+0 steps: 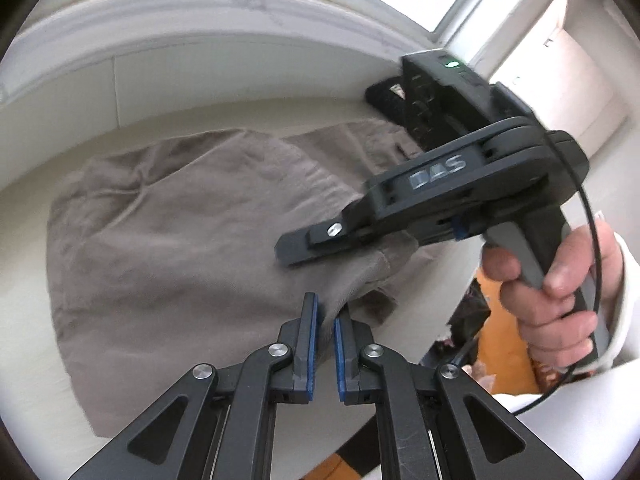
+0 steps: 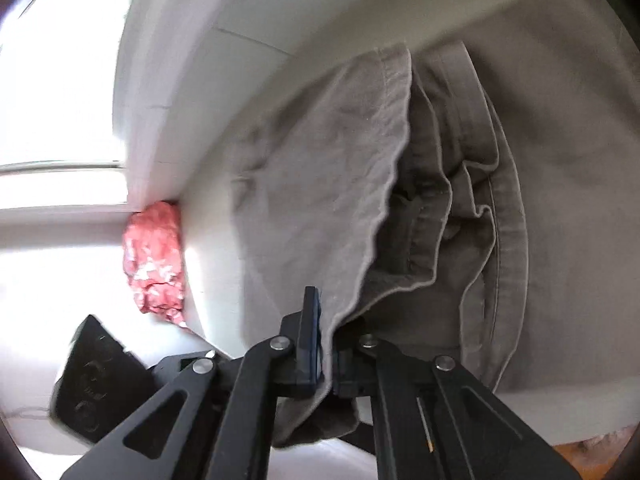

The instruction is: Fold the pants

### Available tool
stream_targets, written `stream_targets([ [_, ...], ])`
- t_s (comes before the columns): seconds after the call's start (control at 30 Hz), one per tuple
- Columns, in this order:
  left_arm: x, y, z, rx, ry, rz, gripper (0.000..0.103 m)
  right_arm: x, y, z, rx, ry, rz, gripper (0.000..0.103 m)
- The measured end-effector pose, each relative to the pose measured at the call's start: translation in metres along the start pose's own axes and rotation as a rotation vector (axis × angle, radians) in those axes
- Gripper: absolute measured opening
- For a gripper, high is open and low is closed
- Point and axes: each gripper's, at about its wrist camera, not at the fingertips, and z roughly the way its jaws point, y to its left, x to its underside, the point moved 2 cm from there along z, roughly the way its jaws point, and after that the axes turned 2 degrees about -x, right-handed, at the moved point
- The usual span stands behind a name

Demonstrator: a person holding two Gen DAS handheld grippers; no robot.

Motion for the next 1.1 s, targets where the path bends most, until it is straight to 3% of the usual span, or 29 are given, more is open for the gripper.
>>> stream_targets([
  [0.13,0.003,0.000,-0.005,-0.011,0.014,0.005,0.008,-0.003,-0.001,-0.013,0.054,-0.075,-0.010,0.001],
  [0.27,0.009,0.013,-0.007,-0.053,0.040,-0.036,0.009,-0.004,-0.037,0.012,0.079,-0.022,0.066,0.001],
  [0.47,0.021,0.040,-0.030,-0.119,0.039,-0.105,0.011,-0.009,-0.038,0.023,0.226,-0.011,-0.013,0.001],
  [0.53,0.023,0.050,-0.033,-0.158,0.036,-0.127,0.024,-0.008,-0.024,0.039,0.308,0.003,-0.075,0.002],
  [0.57,0.025,0.062,-0.031,-0.189,0.035,-0.153,0.052,-0.007,-0.017,0.042,0.351,0.016,-0.124,0.003],
  [0.6,0.023,0.068,-0.027,-0.206,0.029,-0.176,0.086,-0.005,-0.016,0.030,0.374,0.020,-0.149,0.006],
  [0.63,0.021,0.076,-0.030,-0.226,-0.002,-0.207,0.093,-0.005,-0.008,0.032,0.397,0.019,-0.171,0.008],
  [0.77,0.012,0.098,-0.033,-0.274,-0.054,-0.266,0.094,-0.007,0.029,0.004,0.448,-0.087,-0.256,0.011],
  [0.87,0.011,0.108,-0.021,-0.329,-0.020,-0.271,0.094,-0.008,0.056,-0.011,0.389,-0.169,-0.315,0.011],
  [0.93,0.013,0.113,-0.007,-0.351,0.025,-0.285,0.094,-0.010,0.068,0.001,0.348,-0.162,-0.350,0.011],
  [1.0,0.023,0.120,0.006,-0.359,0.087,-0.300,0.094,-0.010,0.074,0.025,0.352,-0.099,-0.377,0.011],
  [1.1,0.035,0.123,0.020,-0.345,0.110,-0.317,0.094,-0.007,0.069,0.054,0.349,-0.032,-0.413,0.011],
])
